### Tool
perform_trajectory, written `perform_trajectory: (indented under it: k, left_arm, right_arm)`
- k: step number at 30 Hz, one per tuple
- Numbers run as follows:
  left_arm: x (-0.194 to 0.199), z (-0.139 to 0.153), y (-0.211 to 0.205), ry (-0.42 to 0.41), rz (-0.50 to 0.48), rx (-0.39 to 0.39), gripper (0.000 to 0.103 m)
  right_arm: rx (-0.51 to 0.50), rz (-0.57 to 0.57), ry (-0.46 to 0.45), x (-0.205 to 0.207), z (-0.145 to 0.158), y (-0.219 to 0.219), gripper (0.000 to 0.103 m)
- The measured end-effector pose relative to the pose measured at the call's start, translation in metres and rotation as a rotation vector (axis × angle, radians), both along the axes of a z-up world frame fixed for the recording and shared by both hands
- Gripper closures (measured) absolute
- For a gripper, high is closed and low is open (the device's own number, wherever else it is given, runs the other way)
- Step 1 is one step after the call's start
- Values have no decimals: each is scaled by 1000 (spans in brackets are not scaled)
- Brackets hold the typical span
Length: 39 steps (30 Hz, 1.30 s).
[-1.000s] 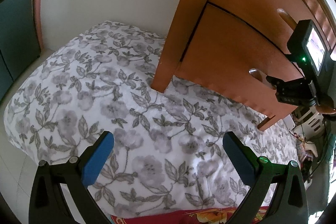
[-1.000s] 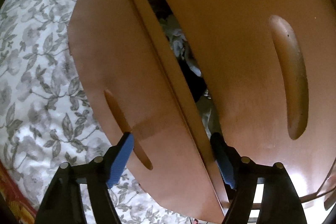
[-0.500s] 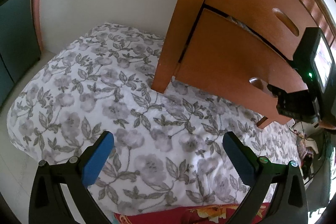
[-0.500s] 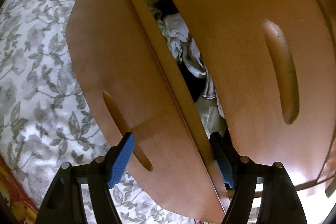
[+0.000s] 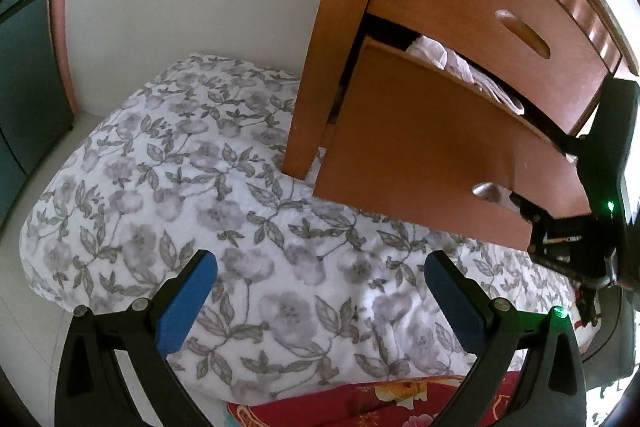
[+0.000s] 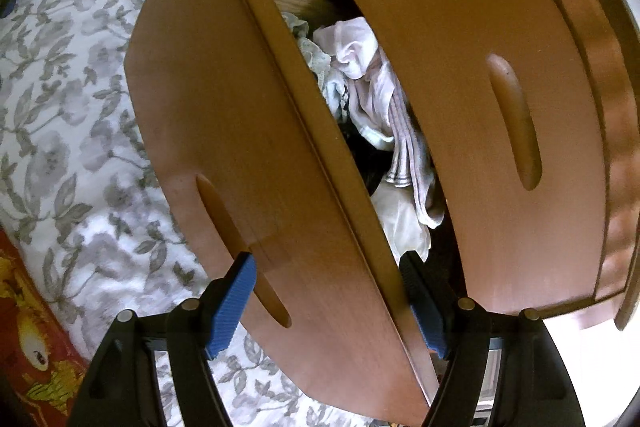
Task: Take underwear out of drawer
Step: 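Pull the lower drawer open with the right tool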
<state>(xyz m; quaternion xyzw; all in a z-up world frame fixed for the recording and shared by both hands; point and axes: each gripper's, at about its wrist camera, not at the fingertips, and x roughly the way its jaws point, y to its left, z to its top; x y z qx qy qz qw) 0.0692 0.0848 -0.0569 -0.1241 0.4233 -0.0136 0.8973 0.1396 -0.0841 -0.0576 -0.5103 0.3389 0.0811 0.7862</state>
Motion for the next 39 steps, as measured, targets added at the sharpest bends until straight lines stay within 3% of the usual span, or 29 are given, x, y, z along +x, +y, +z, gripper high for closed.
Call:
perform_trajectory:
  k: [24, 39]
  left_arm:
    - [-6, 12, 0, -17, -25, -3, 0]
    - [-10, 15, 2, -21, -23, -1, 0]
  right_arm:
    - [66, 36, 27, -70, 17, -2, 26]
    - [83, 25, 3, -73, 21, 0, 26]
